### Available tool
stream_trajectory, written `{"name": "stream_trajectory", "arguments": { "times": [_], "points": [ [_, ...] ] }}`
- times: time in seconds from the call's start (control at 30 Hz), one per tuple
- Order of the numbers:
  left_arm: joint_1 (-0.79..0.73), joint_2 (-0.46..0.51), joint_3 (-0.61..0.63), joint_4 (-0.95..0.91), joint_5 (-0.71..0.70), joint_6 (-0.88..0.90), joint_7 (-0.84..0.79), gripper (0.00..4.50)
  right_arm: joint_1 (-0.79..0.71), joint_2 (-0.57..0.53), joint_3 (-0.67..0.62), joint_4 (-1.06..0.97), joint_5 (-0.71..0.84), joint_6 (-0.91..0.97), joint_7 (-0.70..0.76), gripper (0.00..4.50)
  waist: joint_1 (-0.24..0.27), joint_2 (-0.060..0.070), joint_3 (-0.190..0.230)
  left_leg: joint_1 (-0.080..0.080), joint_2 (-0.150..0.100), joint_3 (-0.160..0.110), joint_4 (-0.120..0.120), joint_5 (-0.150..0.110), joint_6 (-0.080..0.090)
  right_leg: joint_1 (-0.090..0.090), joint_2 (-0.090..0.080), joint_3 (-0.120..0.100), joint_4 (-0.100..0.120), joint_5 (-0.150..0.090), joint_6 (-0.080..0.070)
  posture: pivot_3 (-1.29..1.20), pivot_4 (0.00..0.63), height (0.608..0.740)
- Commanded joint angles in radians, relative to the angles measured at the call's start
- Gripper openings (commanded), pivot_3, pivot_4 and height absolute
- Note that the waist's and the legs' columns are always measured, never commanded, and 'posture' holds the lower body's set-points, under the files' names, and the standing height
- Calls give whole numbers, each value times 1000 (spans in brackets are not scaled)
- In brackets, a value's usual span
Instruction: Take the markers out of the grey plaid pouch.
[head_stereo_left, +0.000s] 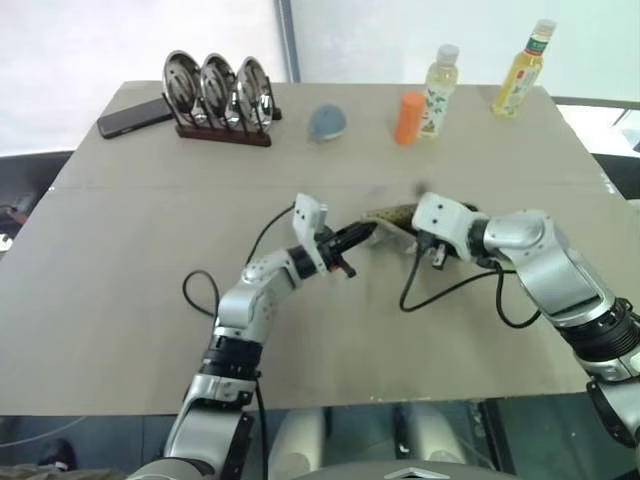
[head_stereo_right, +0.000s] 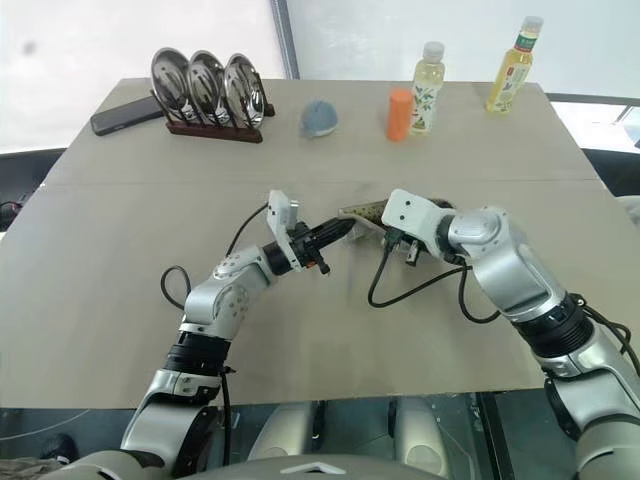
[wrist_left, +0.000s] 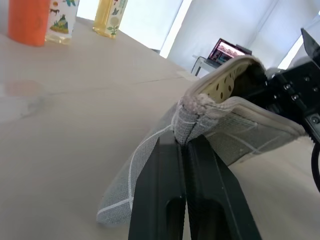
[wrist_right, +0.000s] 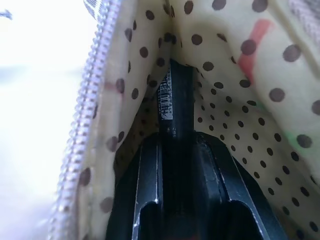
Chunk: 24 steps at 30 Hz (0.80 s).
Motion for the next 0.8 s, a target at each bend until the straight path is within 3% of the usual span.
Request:
{"name": "stream_trajectory", "arguments": {
  "times": [0.03,0.07,0.23,0.37,0.53,0.8],
  "points": [
    [1,30,-37,-3,107,-118,-13,0,-59,-45,9,-3,-103,-91,-42,292,0,0,0,0,0,0,0,0,0,0,0,0,0,0,0,0,150,740],
    [0,40,-52,4,139,-151,-18,0,-67,-60,26,5,-140,-119,-49,292,0,0,0,0,0,0,0,0,0,0,0,0,0,0,0,0,150,740],
    [-22,42,-71,22,218,-260,-8,0,-74,64,-74,-35,-28,10,-52,291,-1,0,0,1,1,0,1,0,0,0,1,0,1,0,0,0,150,740],
    [-34,47,-73,54,264,-302,0,0,-65,20,-60,-38,-69,3,-53,291,5,1,1,0,0,-1,1,0,0,0,1,0,2,0,0,0,150,740],
    [-58,43,-39,98,268,-290,41,0,-29,5,-133,-111,4,112,-29,291,2,0,1,0,0,-1,1,0,0,0,1,0,2,0,0,0,150,740],
    [-83,32,-13,134,260,-248,69,0,51,-54,-216,-224,122,124,17,281,-1,0,1,1,0,-1,1,0,0,1,1,0,4,0,0,0,150,740]
  ]
}}
